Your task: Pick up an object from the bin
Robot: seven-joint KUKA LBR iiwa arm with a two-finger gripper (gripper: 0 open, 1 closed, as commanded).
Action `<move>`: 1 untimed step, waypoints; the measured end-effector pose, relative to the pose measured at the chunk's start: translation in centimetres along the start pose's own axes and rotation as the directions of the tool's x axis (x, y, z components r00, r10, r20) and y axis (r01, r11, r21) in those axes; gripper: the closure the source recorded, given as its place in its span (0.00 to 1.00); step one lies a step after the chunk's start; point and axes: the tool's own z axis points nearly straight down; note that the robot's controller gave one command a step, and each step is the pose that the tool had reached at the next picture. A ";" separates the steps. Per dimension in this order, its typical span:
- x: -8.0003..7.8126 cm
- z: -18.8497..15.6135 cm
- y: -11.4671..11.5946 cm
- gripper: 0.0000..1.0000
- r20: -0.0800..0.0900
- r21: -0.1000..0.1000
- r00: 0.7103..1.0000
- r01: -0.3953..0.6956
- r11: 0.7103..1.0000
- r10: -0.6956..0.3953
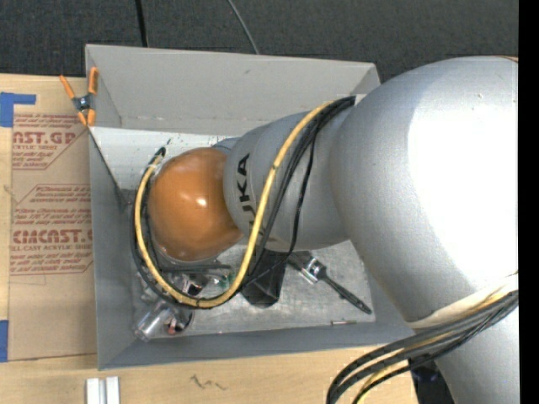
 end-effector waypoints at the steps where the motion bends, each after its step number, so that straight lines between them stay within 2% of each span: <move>1: 0.0 -0.1 0.0 1.00 0.000 0.000 1.000 0.000 1.000 0.000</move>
Offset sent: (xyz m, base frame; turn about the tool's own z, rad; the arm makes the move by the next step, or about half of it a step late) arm -0.0001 0.0001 0.0678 0.0000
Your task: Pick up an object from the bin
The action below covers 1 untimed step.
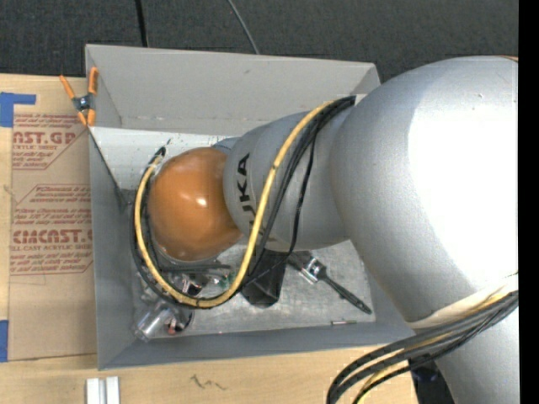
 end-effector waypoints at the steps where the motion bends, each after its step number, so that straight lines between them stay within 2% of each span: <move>1: 0.1 -0.5 0.1 1.00 -0.007 -0.003 1.000 0.000 1.000 0.000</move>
Offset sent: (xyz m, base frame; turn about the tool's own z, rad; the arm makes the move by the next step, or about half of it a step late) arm 0.0000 -0.0001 0.0806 0.0000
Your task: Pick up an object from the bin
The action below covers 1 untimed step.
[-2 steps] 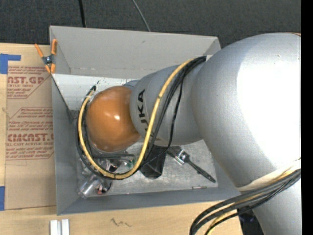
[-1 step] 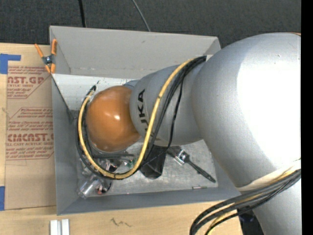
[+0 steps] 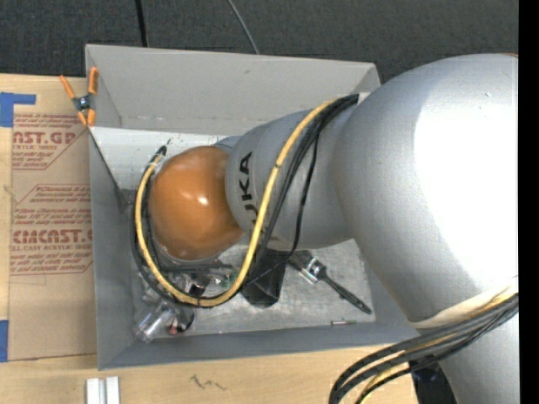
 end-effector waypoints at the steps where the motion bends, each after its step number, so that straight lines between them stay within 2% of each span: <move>1: 0.2 -2.0 0.1 1.00 -0.008 -0.003 1.000 0.000 1.000 0.000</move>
Offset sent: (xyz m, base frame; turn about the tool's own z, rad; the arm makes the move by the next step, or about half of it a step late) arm 0.0001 -0.0002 0.0037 0.0000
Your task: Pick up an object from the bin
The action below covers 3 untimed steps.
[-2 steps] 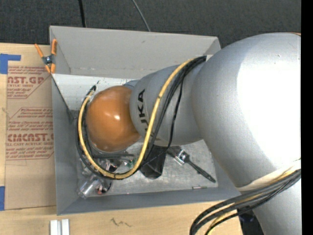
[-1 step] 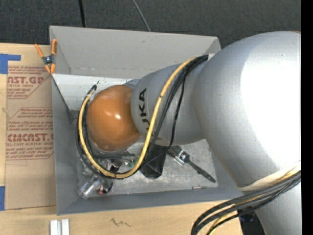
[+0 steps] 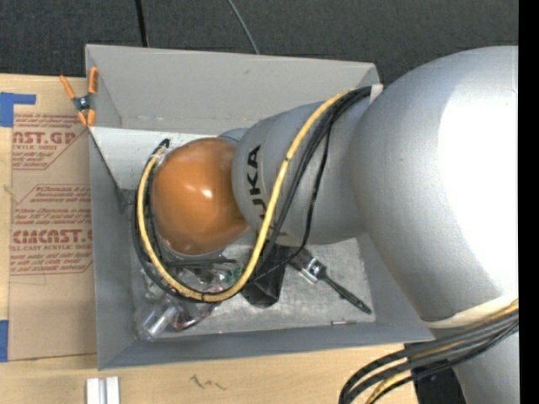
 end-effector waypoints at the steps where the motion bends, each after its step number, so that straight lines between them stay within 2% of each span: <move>1: -0.1 -2.2 -0.1 1.00 0.006 0.003 1.000 0.000 1.000 0.000; 2: -0.3 -3.4 -0.1 1.00 0.013 0.007 1.000 0.000 1.000 0.000; 3: -0.1 -4.3 0.0 1.00 0.005 0.003 1.000 0.001 1.000 -0.001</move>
Offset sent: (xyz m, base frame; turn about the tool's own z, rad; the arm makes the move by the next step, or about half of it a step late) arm 0.0003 0.0000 0.0460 0.0000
